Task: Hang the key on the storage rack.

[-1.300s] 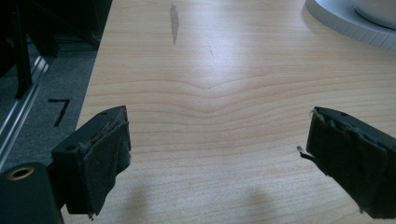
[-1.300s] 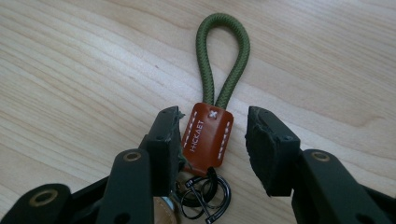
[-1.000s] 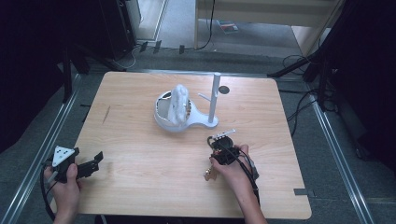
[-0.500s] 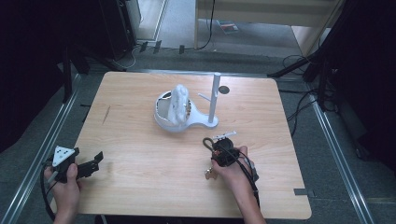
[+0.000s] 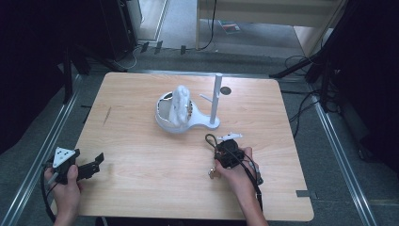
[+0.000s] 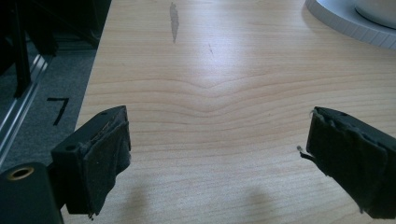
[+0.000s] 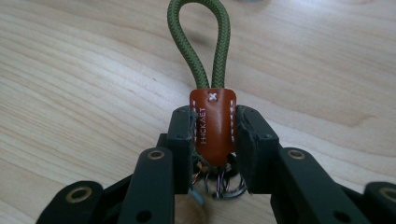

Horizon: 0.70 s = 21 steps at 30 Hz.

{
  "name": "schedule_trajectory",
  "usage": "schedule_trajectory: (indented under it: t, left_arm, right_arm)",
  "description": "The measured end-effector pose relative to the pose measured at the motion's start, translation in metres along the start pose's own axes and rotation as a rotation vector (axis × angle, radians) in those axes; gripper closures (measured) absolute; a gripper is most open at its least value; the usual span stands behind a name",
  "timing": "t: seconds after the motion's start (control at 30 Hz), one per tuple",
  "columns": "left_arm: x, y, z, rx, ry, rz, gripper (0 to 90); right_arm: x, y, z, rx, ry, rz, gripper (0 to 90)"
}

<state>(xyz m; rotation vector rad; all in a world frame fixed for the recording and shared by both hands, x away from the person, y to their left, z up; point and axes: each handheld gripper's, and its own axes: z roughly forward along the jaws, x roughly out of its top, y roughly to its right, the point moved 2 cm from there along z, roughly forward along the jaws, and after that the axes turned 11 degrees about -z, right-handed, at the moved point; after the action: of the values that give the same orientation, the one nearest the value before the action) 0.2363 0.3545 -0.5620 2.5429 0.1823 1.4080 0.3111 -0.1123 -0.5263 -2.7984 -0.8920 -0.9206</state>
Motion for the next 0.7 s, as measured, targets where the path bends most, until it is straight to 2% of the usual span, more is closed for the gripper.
schedule_trajectory:
  t: [0.37, 0.7]
  left_arm:
    - [0.000, 0.000, 0.000, 0.000, 0.002, -0.002, 7.0]
    - [0.000, 0.000, 0.000, 0.001, 0.001, -0.001, 7.0]
  right_arm:
    - [0.005, 0.005, -0.023, -0.030, 0.176, 0.018, 69.7]
    - [0.008, 0.006, -0.041, -0.065, 0.314, 0.008, 69.8]
